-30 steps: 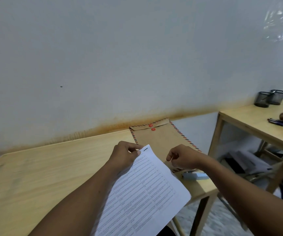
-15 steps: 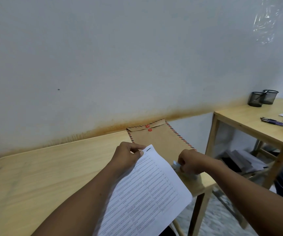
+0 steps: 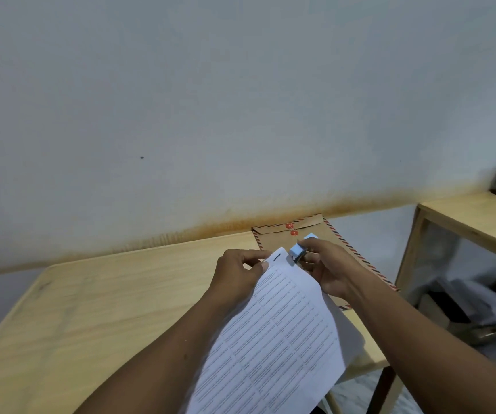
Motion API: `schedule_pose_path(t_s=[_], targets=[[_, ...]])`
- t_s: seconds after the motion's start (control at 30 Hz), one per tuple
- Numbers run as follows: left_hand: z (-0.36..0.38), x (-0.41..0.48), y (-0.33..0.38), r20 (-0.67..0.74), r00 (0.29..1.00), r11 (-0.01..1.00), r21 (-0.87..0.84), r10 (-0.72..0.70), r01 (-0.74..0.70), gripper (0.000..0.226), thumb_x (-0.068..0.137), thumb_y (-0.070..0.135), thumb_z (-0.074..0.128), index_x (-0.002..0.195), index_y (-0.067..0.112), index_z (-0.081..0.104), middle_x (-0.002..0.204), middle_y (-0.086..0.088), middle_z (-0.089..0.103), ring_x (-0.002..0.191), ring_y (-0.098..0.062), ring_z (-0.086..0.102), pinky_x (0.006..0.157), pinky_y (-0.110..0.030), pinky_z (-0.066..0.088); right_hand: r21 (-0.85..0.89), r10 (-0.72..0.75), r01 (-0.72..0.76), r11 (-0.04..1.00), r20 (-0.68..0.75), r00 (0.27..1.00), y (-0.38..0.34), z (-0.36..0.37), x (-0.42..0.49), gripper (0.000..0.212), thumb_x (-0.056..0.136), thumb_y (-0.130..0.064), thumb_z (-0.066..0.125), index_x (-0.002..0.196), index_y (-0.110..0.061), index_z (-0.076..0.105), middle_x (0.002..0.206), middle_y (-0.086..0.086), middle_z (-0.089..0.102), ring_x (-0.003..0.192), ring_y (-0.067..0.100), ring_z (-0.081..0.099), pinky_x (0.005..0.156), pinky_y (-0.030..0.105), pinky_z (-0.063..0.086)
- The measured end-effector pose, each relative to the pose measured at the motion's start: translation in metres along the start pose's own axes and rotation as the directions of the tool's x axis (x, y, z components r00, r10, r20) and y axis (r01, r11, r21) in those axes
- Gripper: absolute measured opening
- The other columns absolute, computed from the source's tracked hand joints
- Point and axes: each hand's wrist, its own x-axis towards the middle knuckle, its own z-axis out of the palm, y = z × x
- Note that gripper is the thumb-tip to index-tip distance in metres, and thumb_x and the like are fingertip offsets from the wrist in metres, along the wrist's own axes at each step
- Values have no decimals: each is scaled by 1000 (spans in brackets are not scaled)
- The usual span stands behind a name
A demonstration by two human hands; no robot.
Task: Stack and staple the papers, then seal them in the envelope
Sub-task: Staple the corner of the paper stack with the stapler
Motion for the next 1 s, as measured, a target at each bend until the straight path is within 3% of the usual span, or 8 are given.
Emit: schedule_pose_path(t_s=[0.13,0.3,0.43,0.53,0.67,0.83,1.0], targets=[[-8,3,-4,-50,998,1000,-3,-29,29,22,94,18,71,109,32,80,95,8,75,88,-17,74,88,-43,60,-43,-4,6,999,47,999,-1,11,9,42,89,-27,71,121,-3,58,108,20,67,85,30,64,67,38,53],[-16,6,-6,-81,995,998,-11,-55,54,21,93,19,72,107,34,80,95,12,74,91,-18,73,89,-44,60,-85,-42,50,995,104,994,-5,24,15,26,93,-28,68,111,-11,59,120,20,69,94,35,68,71,42,55],[-21,10,-10,-91,993,998,-4,-70,70,22,93,21,72,109,34,80,99,14,74,91,-14,72,89,-41,60,-163,-26,58,985,193,981,-6,30,14,23,94,-30,66,108,-15,58,107,19,73,88,34,68,72,42,53],[-24,11,-11,-90,994,998,6,-67,67,23,93,21,73,113,32,79,100,12,74,96,-13,70,92,-41,58,-209,-48,90,974,197,979,-5,36,15,30,91,-30,70,113,-12,59,111,15,69,91,31,68,71,41,55],[-27,12,-13,-96,994,999,6,-49,50,24,93,20,73,114,31,79,99,11,74,102,-11,67,96,-39,56,-221,-88,128,967,186,979,-1,44,19,27,89,-24,71,108,-7,62,98,14,73,80,29,69,68,38,55],[-31,11,-13,-105,992,998,-20,-63,61,23,93,22,74,113,32,79,101,11,74,101,-13,68,98,-41,56,-228,-202,234,945,155,967,5,50,26,22,89,-21,72,102,-6,63,96,19,74,76,30,70,66,36,54],[-36,10,-14,-112,991,997,-48,-71,66,22,92,20,74,110,31,80,99,10,75,102,-14,69,98,-39,55,-194,-310,333,923,139,940,14,57,31,36,85,-22,77,110,-3,60,91,21,76,71,30,72,64,35,55]])
